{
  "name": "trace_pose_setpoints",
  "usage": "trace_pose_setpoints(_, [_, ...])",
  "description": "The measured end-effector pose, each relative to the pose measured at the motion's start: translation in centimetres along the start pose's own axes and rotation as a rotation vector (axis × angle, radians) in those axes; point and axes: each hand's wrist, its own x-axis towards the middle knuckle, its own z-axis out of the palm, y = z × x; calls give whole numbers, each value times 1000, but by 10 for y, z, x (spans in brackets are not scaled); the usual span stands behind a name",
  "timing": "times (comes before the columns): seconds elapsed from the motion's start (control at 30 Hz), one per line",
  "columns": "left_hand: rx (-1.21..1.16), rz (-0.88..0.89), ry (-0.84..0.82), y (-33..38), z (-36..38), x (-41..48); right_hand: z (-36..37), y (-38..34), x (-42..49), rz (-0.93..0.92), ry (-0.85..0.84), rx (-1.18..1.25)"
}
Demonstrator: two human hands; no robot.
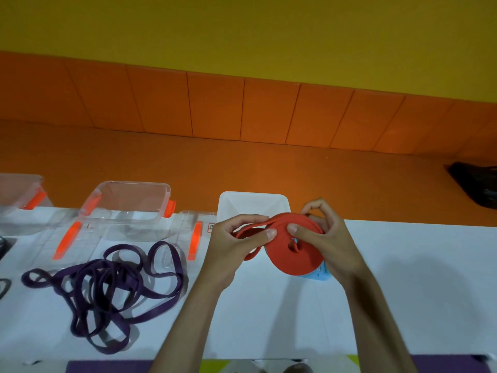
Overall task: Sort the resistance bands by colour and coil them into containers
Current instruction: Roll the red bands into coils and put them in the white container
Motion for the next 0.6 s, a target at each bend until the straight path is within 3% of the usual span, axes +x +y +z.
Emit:
trace_pose_setpoints(0.33, [-23,173,113,-24,8,-14,16,29,-9,31,206,161])
trace_pose_setpoints(0.6, [-62,30,302,-57,14,-24,28,55,-18,147,383,225])
